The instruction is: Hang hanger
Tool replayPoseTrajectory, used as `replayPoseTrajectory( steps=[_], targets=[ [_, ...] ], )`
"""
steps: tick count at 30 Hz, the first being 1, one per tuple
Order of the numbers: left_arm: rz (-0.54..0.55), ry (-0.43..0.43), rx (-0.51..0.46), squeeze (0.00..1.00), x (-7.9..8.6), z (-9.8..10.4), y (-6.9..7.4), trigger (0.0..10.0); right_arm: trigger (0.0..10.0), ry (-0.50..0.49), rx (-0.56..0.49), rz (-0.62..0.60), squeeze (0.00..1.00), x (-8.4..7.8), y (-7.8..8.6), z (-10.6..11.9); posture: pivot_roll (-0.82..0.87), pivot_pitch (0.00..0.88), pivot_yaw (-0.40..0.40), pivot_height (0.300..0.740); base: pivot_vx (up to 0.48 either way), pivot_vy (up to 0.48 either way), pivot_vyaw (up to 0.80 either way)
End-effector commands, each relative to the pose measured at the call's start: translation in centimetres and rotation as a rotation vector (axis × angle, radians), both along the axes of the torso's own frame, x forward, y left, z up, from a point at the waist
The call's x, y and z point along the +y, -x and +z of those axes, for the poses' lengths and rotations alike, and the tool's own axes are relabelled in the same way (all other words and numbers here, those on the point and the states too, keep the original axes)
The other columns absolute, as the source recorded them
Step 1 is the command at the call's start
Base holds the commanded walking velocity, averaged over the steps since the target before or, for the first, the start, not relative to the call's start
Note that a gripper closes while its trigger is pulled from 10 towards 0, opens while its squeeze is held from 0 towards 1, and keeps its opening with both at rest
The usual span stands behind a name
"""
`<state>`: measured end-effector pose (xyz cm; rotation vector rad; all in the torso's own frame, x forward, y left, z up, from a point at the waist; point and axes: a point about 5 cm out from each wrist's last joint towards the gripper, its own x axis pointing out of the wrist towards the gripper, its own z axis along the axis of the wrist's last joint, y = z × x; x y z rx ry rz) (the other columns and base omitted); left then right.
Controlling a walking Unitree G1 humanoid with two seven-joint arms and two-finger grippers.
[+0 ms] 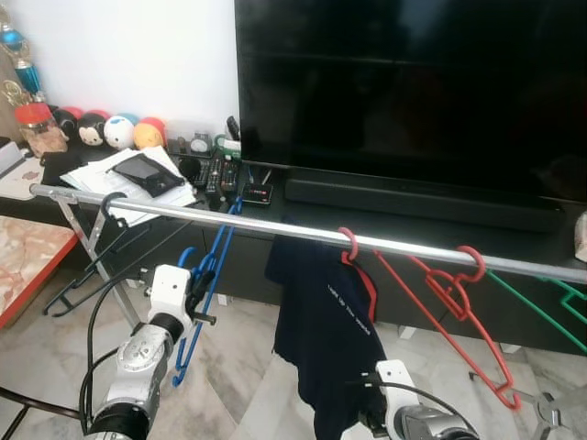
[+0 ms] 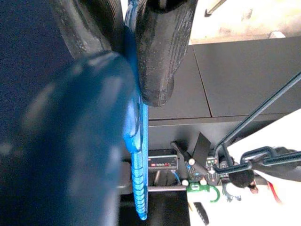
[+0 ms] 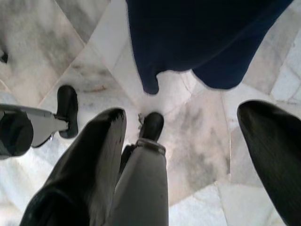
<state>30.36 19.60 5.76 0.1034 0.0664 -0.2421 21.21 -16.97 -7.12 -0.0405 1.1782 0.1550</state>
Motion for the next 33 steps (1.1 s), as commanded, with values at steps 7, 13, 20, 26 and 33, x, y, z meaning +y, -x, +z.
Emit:
replayPoseTrajectory(
  steps=[7,13,20,26,33],
  targets=[
    [-0.037,-0.005,0.006,0.00,-0.4,0.3,0.0,10.0,10.0,0.011,-0.006,0.009,0.00,-0.2,-0.3,0.2,0.02,0.000,-0.074,0.740,0.323,0.000,0.00],
    [-0.064,-0.004,-0.001,0.00,-0.5,0.6,0.0,10.0,10.0,0.012,-0.005,0.013,0.00,-0.2,-0.3,0.2,0.02,0.000,-0.076,0.740,0.048,0.000,0.00],
    [-0.182,-0.043,0.016,0.00,-0.9,0.9,0.6,10.0,10.0,0.014,-0.003,0.017,0.00,-0.2,-0.3,0.2,0.02,0.000,-0.076,0.740,0.000,0.000,0.00],
    [-0.254,-0.095,0.033,0.00,-0.7,1.2,1.0,10.0,10.0,0.015,-0.001,0.021,0.00,-0.2,-0.2,0.2,0.02,0.000,-0.077,0.740,0.000,0.000,0.00],
    [-0.274,-0.124,0.055,0.00,-0.9,1.5,0.1,10.0,10.0,0.015,0.000,0.026,0.00,-0.2,-0.2,0.2,0.03,0.000,-0.078,0.740,0.000,0.000,0.00]
  ],
)
